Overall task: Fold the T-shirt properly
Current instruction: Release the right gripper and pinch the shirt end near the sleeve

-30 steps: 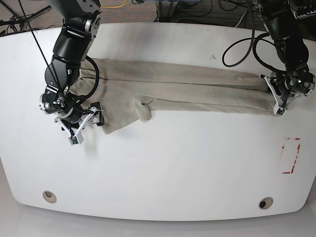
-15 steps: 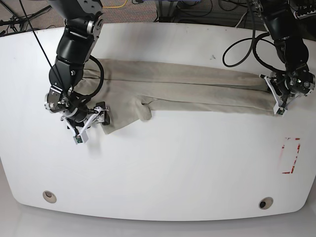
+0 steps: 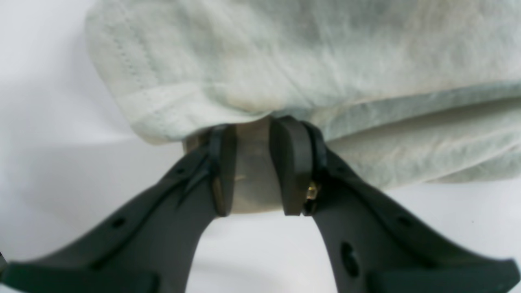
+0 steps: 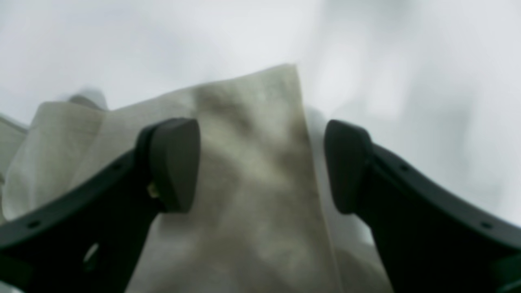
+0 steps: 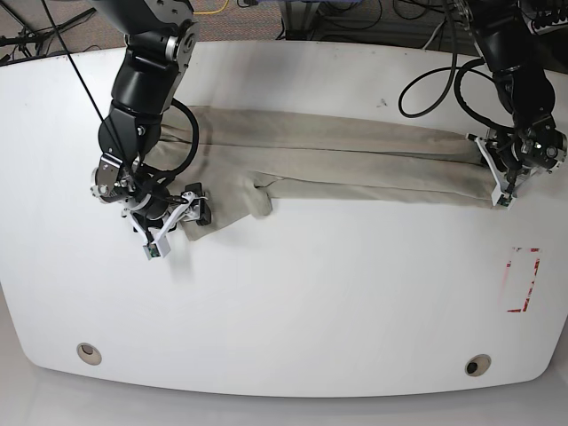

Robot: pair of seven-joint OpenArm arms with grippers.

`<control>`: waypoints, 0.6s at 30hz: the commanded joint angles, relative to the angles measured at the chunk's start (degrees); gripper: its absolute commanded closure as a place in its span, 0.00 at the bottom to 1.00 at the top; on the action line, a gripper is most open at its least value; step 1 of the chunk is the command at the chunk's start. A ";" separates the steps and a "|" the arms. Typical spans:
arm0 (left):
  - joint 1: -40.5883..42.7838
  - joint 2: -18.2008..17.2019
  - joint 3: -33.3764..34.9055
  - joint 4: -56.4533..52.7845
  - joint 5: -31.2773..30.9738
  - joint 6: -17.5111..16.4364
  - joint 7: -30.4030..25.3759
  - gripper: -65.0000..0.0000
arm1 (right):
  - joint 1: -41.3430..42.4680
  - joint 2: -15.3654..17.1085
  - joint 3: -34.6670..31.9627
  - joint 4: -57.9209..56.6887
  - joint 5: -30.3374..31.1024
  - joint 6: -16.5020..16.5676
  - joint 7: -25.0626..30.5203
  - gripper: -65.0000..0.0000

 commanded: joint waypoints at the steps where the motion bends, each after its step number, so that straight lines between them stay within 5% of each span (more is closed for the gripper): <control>1: 0.19 -0.60 0.00 0.05 1.45 -0.06 2.00 0.72 | 1.40 -0.39 -0.18 0.79 0.41 0.12 0.79 0.30; 18: 0.19 -0.69 -0.08 0.05 1.45 -0.06 2.00 0.72 | 1.31 -0.74 -0.18 0.79 0.41 0.12 0.79 0.85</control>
